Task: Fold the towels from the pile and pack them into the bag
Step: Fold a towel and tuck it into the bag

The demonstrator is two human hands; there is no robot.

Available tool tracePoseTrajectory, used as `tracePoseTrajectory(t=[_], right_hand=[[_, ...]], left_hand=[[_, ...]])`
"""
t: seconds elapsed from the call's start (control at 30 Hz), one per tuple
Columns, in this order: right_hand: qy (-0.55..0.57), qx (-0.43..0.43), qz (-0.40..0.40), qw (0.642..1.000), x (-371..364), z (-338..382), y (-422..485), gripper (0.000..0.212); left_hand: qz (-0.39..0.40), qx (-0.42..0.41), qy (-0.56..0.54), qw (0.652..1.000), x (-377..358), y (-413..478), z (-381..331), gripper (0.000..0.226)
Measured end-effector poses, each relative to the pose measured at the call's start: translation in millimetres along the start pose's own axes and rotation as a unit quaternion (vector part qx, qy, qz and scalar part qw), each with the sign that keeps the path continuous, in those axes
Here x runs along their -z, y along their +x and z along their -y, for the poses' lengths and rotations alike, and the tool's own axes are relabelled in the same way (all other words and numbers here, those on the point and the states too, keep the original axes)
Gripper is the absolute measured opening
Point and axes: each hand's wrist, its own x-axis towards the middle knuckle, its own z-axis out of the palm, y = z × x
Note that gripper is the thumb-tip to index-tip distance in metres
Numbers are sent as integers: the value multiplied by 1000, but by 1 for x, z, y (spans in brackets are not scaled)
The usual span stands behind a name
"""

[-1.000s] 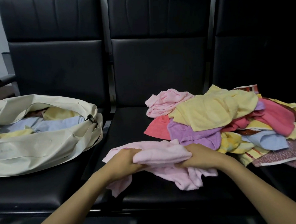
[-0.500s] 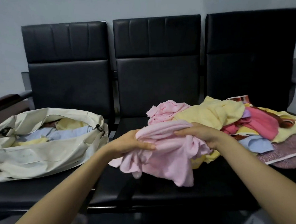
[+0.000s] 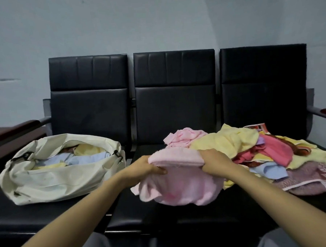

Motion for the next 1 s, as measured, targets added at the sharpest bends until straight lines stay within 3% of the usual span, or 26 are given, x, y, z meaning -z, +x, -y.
tracePoseTrajectory(t=[0.07,0.13,0.2,0.27,0.33,0.43,0.5,0.6,0.7,0.87,1.0], right_hand=[[130,14,36,991,-9,-2,-6,39],[178,60,76,979,-22,-6,-10,42],[186,79,99,974,-41,-15,-11,36],[132,77,124,980,-50,-18,-17,20],[81,79,149,982,-60,-18,-24,23],[-72,140,149,976,-71,-16,-32,44],[-82,165,150,971,-82,-16,-32,29],[-72,203,88,973,-96,-27,-30,8],[-77,240,23,967,-111,-42,-28,19],[-44,204,91,974,-111,-40,-28,27],[2,137,110,984,-105,-31,-29,18]], left_hand=[[-6,18,-85,996,-10,-2,19,23],[9,20,-105,994,-17,-3,37,30],[29,-3,13,1000,-19,-2,50,53],[39,-7,251,967,-18,-1,58,70],[53,-7,377,925,-20,-1,66,62],[77,-5,445,892,-32,-4,74,38],[82,-28,494,865,-35,-6,81,30],[83,-78,511,852,-34,-9,93,27],[90,-134,490,856,-32,-12,105,34],[51,-181,483,855,-32,-16,113,45],[38,-136,531,835,-30,-9,114,46]])
